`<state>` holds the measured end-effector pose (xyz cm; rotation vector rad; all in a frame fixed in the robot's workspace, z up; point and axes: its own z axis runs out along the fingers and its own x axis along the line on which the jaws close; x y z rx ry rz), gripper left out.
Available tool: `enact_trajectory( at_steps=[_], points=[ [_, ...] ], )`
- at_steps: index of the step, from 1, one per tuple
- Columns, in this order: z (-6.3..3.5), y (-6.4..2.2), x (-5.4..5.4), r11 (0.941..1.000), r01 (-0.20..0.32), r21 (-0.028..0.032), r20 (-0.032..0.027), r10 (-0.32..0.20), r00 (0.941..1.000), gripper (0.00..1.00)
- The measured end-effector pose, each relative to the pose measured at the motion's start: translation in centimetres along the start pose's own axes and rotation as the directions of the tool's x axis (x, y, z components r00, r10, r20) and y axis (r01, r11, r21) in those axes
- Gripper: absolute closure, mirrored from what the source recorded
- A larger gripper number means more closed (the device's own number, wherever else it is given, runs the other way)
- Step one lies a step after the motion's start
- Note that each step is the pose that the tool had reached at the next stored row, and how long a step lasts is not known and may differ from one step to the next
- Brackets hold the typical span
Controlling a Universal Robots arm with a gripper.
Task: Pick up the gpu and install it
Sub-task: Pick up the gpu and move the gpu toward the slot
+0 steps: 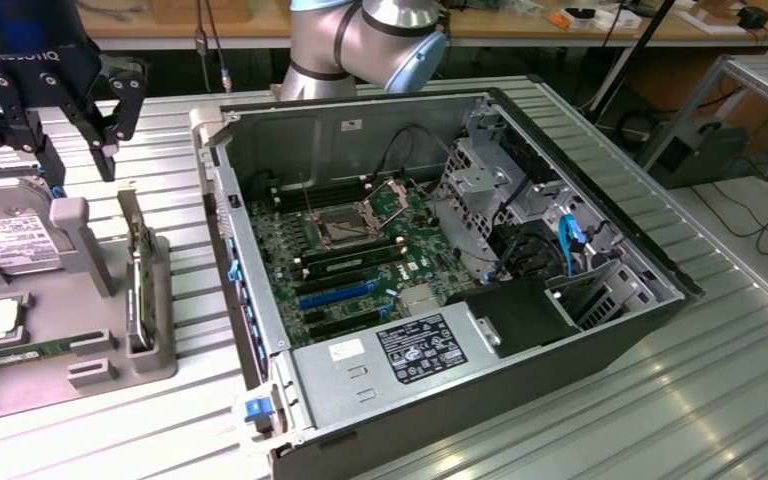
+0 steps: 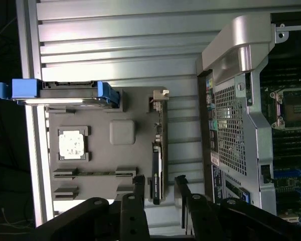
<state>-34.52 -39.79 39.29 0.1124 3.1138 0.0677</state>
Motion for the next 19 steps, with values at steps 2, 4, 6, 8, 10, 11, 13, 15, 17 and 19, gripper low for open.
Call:
enact_trajectory(
  at_steps=[2,4,6,8,10,11,13,15,17,19],
  points=[
    [0.0,0.0,0.0,1.0,0.0,0.0,0.0,0.0,1.0,0.58],
    [0.0,0.0,0.0,1.0,0.0,0.0,0.0,0.0,1.0,0.58],
    [0.0,0.0,0.0,1.0,0.0,0.0,0.0,0.0,1.0,0.58],
    [0.0,0.0,0.0,1.0,0.0,0.0,0.0,0.0,1.0,0.58],
    [0.0,0.0,0.0,1.0,0.0,0.0,0.0,0.0,1.0,0.58],
    [0.0,0.0,0.0,1.0,0.0,0.0,0.0,0.0,1.0,0.58],
    [0.0,0.0,0.0,1.0,0.0,0.0,0.0,0.0,1.0,0.56],
    [0.0,0.0,0.0,1.0,0.0,0.0,0.0,0.0,1.0,0.5],
    [0.0,0.0,0.0,1.0,0.0,0.0,0.0,0.0,1.0,0.5],
    [0.05,0.0,0.0,1.0,0.0,-0.0001,0.0,0.0,1.0,0.5]
  ],
)
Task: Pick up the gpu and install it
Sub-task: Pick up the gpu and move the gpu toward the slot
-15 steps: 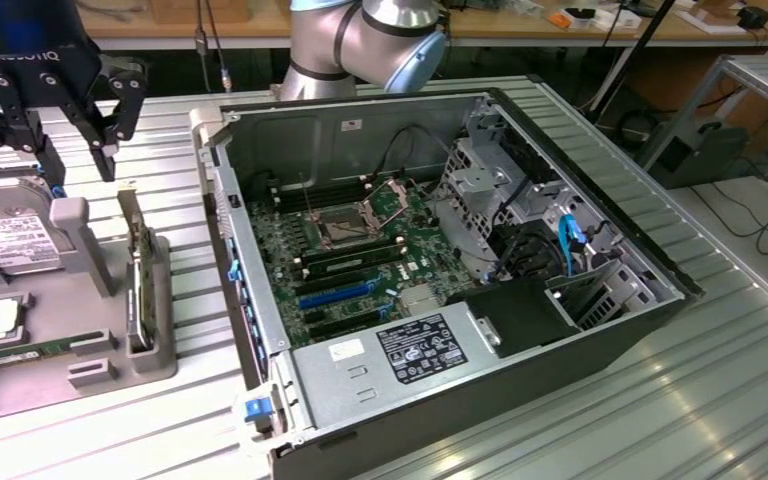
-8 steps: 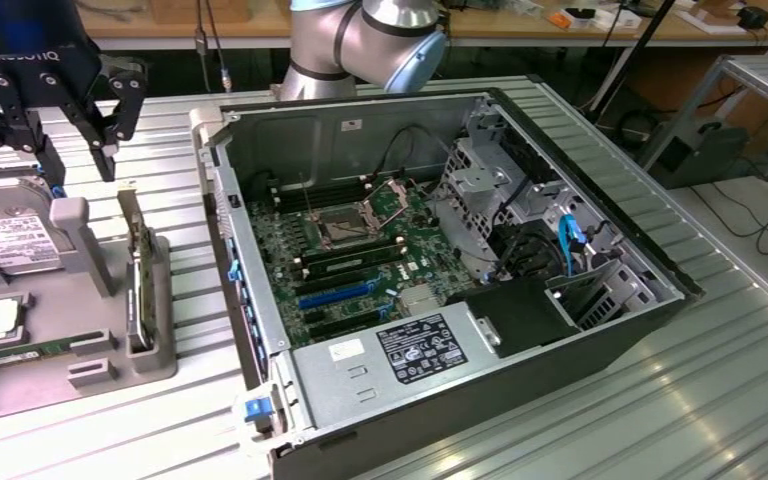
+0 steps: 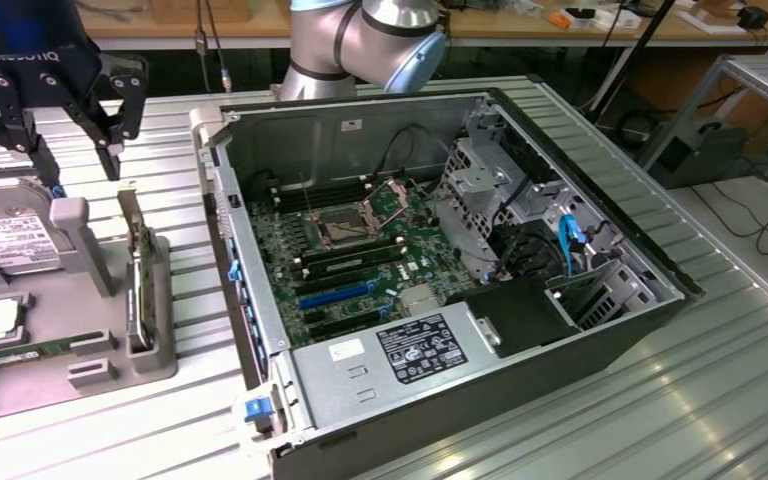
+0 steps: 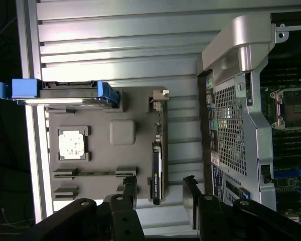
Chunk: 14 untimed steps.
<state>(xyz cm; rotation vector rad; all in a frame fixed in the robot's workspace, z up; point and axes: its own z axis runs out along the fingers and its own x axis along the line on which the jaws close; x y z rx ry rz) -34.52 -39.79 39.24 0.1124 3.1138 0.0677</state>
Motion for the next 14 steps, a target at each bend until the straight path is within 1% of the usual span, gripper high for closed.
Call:
enact_trajectory(
  at_steps=[5,14],
  points=[
    [0.35,-0.02,0.0,1.0,0.0,0.0,0.0,0.0,1.0,0.5],
    [1.37,-0.06,0.0,1.0,0.0,0.0001,0.0001,0.0,1.0,0.5]
  ],
)
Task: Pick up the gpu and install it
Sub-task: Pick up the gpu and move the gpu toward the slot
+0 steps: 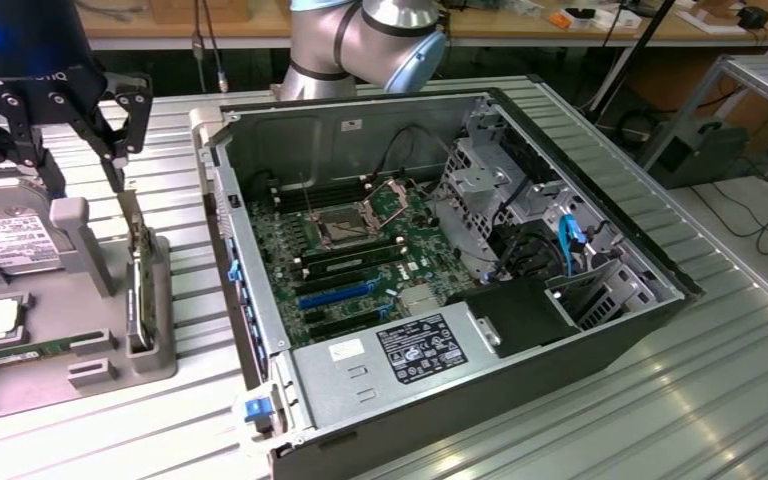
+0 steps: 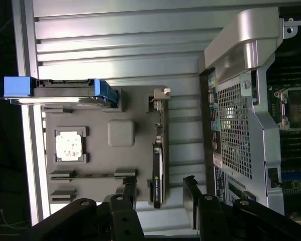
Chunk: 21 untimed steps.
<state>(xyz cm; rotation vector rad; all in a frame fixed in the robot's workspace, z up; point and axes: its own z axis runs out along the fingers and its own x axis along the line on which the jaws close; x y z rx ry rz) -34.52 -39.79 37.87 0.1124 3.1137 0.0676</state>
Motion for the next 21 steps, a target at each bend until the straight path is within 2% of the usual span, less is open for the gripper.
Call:
enact_trajectory(
  at_steps=[16,21],
  points=[
    [1.82,-0.08,0.0,1.0,0.0,0.0,0.0,0.0,1.0,0.5],
    [2.72,-0.12,0.1,1.0,0.0,0.0,0.0,0.0,1.0,0.5]
  ],
)
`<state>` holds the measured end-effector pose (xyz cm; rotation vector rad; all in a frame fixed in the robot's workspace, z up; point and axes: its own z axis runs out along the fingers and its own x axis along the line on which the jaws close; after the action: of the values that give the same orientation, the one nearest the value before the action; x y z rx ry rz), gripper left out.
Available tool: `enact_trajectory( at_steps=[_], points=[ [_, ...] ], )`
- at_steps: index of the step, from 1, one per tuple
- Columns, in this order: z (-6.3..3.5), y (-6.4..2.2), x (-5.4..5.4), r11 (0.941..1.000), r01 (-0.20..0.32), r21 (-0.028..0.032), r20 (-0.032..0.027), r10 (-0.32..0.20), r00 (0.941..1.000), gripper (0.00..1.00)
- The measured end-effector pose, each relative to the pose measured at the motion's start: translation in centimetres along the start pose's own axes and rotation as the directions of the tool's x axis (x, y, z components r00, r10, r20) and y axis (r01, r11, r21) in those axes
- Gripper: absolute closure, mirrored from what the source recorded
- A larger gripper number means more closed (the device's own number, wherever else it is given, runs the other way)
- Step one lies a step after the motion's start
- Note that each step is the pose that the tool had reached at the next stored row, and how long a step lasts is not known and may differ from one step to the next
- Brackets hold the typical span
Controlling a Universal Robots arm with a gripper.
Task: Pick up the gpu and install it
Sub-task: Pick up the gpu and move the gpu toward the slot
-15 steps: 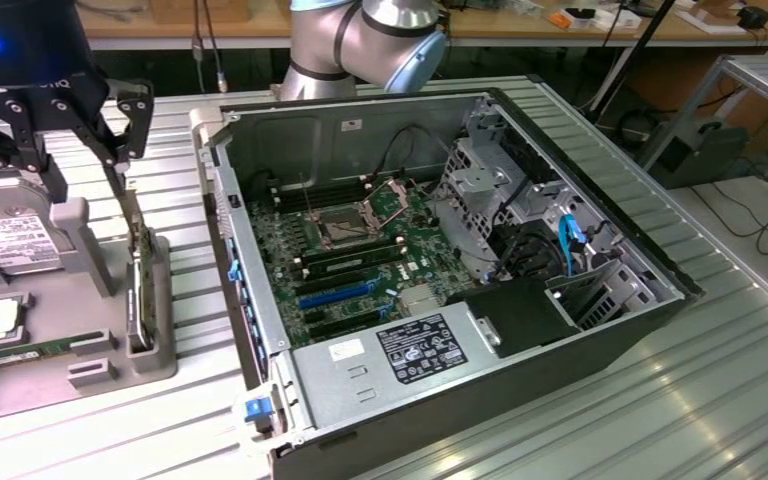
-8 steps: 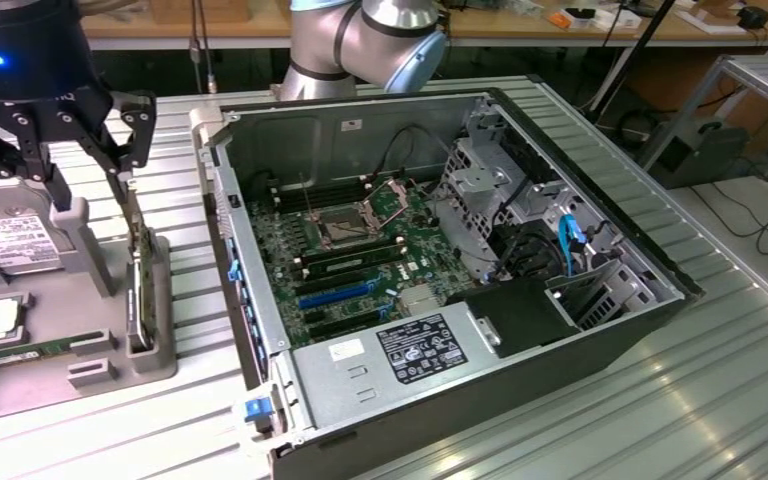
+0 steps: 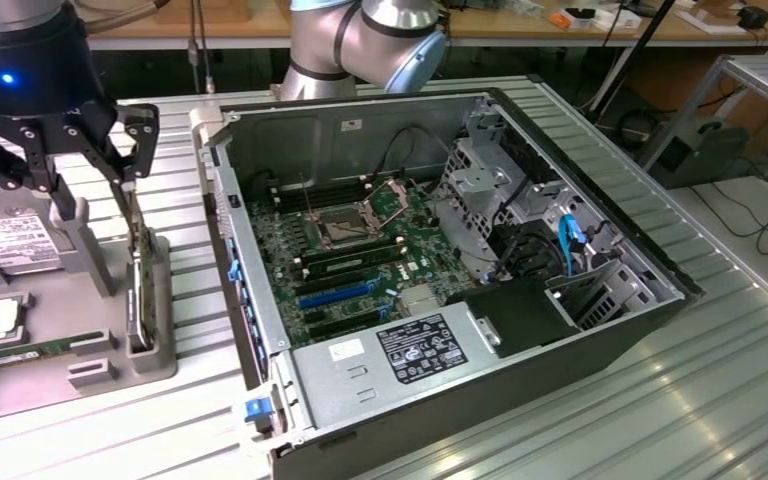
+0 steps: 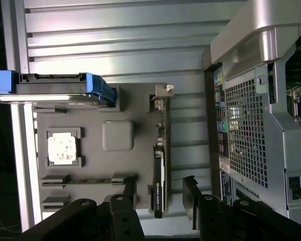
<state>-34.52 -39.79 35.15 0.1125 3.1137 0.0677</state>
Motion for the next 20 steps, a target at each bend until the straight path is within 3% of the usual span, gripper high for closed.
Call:
enact_trajectory(
  at_steps=[20],
  points=[
    [1.87,-0.68,0.0,1.0,0.0,-0.0001,0.0001,0.0,1.0,0.5]
  ],
)
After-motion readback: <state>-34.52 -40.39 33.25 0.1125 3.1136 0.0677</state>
